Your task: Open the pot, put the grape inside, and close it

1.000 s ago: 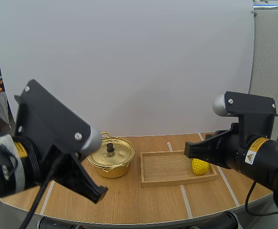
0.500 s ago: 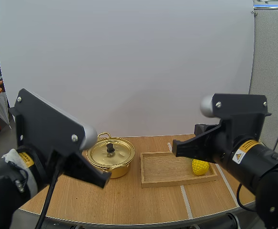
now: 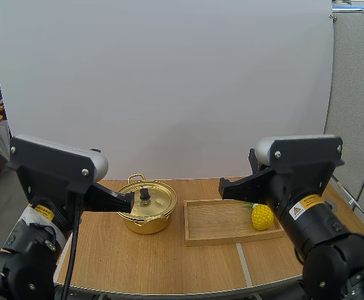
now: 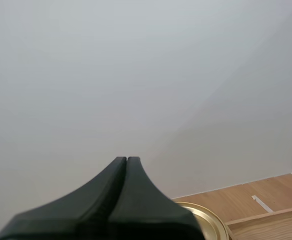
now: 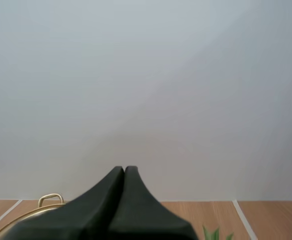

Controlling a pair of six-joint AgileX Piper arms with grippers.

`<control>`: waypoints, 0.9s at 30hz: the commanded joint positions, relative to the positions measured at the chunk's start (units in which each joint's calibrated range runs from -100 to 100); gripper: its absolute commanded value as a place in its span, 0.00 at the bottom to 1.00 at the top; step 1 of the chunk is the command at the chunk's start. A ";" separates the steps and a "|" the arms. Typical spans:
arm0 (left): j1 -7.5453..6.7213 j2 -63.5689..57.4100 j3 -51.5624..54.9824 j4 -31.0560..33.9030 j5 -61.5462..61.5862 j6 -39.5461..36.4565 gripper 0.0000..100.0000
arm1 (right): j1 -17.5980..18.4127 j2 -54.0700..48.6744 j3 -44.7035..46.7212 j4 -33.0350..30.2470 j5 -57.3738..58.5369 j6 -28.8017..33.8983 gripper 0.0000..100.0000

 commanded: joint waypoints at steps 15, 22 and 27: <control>0.35 -0.55 19.52 -1.33 -16.55 -4.63 0.00 | -2.07 -0.47 15.41 1.24 -4.12 -7.17 0.00; 0.28 -0.55 19.52 0.11 -10.59 -5.23 0.00 | -2.84 -0.47 15.41 1.73 -0.44 -7.06 0.00; 0.10 -0.55 19.52 11.23 -9.91 -7.39 0.00 | -3.10 -0.47 15.41 1.73 4.02 -7.06 0.00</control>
